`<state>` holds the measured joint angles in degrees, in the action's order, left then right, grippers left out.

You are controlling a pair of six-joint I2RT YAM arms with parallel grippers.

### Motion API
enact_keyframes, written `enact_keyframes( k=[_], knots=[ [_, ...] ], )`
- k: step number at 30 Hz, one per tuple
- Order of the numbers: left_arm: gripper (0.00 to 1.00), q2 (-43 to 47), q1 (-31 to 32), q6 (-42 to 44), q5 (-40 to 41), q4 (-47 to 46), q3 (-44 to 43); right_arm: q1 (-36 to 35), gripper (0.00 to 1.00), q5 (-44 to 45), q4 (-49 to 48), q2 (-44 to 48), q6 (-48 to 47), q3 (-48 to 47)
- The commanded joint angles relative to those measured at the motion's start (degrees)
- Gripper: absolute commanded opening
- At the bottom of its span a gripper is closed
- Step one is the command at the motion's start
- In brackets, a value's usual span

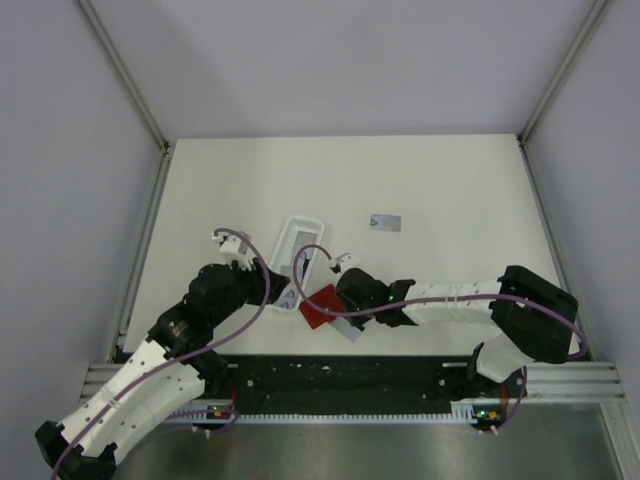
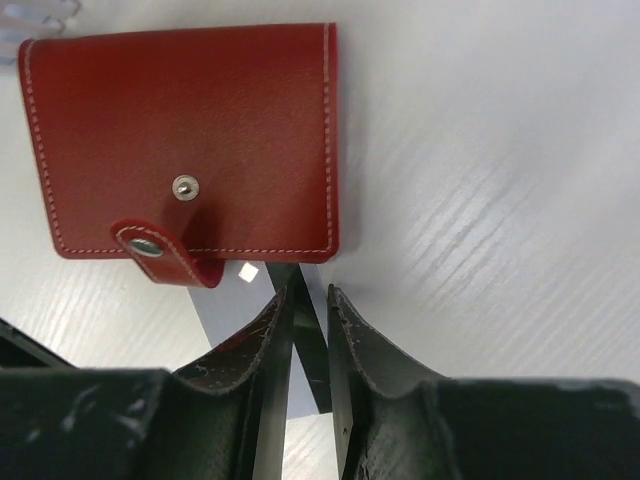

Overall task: Put the credit cards into the card holder
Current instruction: Move the credit card to the corner of the board.

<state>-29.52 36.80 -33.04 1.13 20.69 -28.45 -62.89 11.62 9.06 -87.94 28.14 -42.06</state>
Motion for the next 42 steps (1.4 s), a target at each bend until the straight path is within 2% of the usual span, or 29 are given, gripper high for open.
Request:
enact_keyframes(
  k=[1, 16, 19, 24, 34, 40, 42],
  knots=[
    [0.47, 0.0, -0.1, 0.1, 0.0, -2.1, 0.1, -2.8, 0.2, -3.5, 4.0, -0.8, 1.7, 3.3],
    [0.47, -0.1, -0.1, -0.2, -0.9, -2.4, 1.2, -8.1, 0.21, -2.3, 5.8, 1.4, 4.4, 4.4],
    [0.45, -0.5, -0.1, -0.2, -5.0, -2.6, 1.9, -8.1, 0.24, -0.2, 5.9, 3.3, 5.9, 5.4],
    [0.38, -1.3, 0.6, -4.9, -10.4, -3.1, 6.2, -8.2, 0.28, 2.4, 5.6, 5.1, 8.7, 5.4],
    [0.35, 4.5, 10.8, -14.9, -4.4, -5.3, 15.0, -8.1, 0.25, 0.7, 0.5, 4.3, 14.0, 7.3],
    [0.25, -3.7, 20.9, -19.6, 4.2, -12.1, 15.4, -8.1, 0.21, -1.8, -2.0, 4.1, 15.6, 8.1],
    [0.17, -8.5, 24.3, -20.9, 6.7, -13.3, 14.7, -8.1, 0.19, -2.3, -2.4, 4.2, 15.9, 8.2]
  ],
)
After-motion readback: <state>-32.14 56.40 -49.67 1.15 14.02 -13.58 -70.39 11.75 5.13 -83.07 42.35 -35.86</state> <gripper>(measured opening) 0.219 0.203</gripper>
